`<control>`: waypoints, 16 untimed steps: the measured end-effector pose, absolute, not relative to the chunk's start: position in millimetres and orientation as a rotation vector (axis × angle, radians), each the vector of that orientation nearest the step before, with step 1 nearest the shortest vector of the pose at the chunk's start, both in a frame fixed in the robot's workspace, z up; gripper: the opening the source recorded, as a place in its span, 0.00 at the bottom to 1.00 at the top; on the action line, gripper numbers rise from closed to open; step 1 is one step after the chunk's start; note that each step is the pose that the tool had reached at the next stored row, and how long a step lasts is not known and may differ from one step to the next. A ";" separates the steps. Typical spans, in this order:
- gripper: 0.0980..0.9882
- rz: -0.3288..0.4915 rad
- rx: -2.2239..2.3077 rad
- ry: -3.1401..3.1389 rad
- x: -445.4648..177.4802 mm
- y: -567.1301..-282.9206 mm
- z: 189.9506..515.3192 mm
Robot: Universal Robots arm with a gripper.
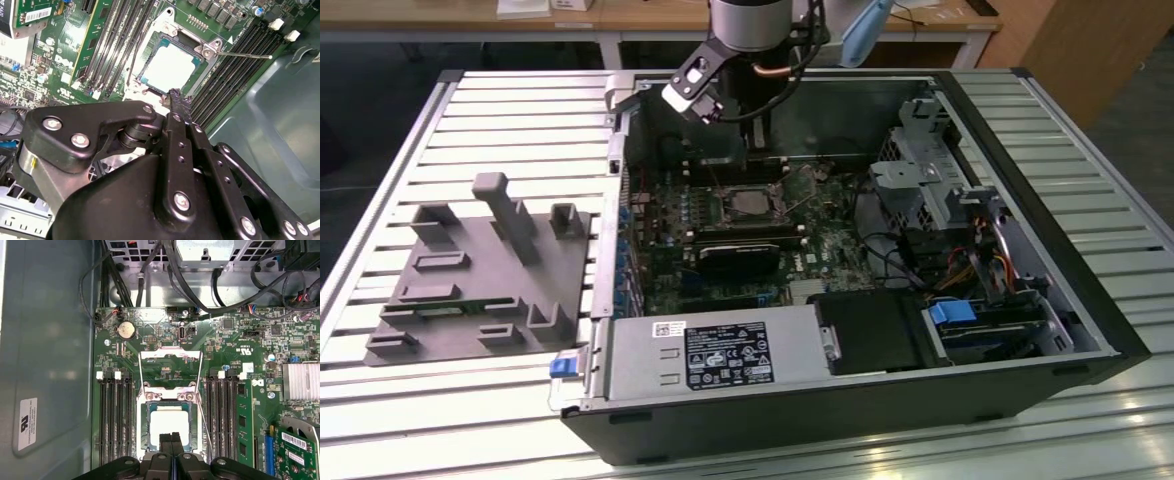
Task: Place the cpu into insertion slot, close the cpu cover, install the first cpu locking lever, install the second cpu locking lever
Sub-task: 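Close the cpu cover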
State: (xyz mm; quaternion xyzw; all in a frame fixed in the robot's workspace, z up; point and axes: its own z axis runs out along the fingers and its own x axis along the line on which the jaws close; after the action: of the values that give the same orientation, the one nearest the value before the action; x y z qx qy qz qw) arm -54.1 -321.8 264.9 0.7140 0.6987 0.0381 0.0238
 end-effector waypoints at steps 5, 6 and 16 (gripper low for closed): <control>0.01 0.118 2.210 2.162 -54.1 -321.8 267.6; 0.01 0.118 2.210 2.162 -54.1 -321.8 268.1; 0.01 0.118 2.210 2.162 -41.3 -321.8 268.2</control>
State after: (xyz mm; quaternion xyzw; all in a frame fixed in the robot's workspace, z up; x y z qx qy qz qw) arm -41.3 -321.8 268.2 0.7140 0.6987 0.0381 0.0238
